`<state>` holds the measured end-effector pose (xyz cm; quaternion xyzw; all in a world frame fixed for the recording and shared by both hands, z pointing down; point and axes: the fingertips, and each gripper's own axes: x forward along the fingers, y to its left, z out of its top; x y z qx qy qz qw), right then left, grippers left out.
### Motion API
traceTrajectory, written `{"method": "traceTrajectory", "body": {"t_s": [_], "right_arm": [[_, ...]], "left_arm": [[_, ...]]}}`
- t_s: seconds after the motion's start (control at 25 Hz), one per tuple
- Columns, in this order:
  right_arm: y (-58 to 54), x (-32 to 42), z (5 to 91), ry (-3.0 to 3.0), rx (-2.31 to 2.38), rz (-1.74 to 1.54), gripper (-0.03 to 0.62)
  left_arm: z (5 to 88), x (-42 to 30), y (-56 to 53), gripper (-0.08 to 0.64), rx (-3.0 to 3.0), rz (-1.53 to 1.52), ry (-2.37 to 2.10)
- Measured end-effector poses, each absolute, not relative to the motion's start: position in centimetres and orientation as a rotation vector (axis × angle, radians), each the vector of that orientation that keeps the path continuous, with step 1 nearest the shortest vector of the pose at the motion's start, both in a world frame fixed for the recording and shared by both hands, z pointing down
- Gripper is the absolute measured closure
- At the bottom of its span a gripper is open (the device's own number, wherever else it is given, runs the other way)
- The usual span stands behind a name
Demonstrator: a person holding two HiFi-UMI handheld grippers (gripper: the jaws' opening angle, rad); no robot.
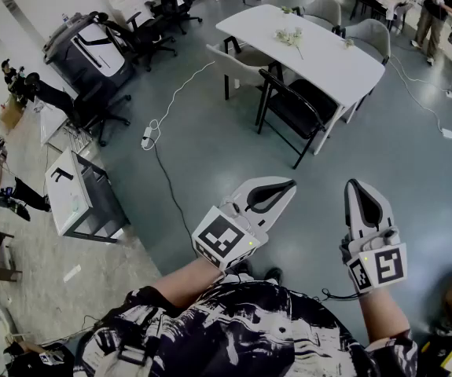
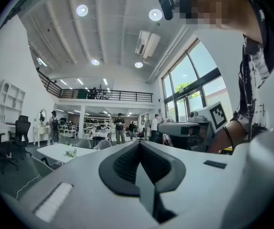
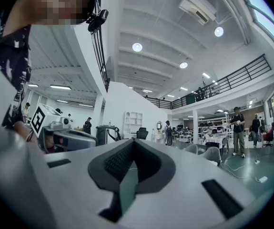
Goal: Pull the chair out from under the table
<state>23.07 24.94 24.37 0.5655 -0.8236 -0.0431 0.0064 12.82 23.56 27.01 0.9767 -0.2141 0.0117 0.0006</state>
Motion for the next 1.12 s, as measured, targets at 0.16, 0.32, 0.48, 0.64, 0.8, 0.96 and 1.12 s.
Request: {"method": "traceTrajectory", "body": {"t_s": [0.16, 0.32, 0.48, 0.64, 0.8, 0.96, 1.12], "right_arm": [[25.0, 22.8, 24.0, -2.59, 1.76, -0.146, 0.592], [25.0, 23.4, 24.0, -2.598, 1.757, -0.147, 0.592], [25.3, 23.6, 23.8, -2.601, 1.75, -0.147, 0.592], [25.7, 23.6, 23.9, -2.606, 1.744, -0.147, 0.592], [25.7, 23.5, 23.7, -2.615, 1.731, -0.143, 0.592], [25.6, 22.8, 23.9, -2.632, 1.699, -0.136, 0.592], [24.9, 21.1, 24.5, -2.653, 1.648, -0.116, 0.591]], "left_arm": [[26.9, 12.6, 23.8, 0.555, 3.064, 0.041, -0.682], [27.0, 13.2, 23.9, 0.555, 3.067, 0.042, -0.681], [26.7, 13.4, 24.2, 0.557, 3.067, 0.044, -0.685], [26.7, 13.5, 24.6, 0.555, 3.069, 0.04, -0.682], [26.4, 13.5, 24.6, 0.557, 3.071, 0.04, -0.689], [26.6, 12.8, 24.3, 0.557, 3.059, 0.04, -0.707], [27.0, 11.1, 23.8, 0.557, 3.032, 0.043, -0.734]]}}
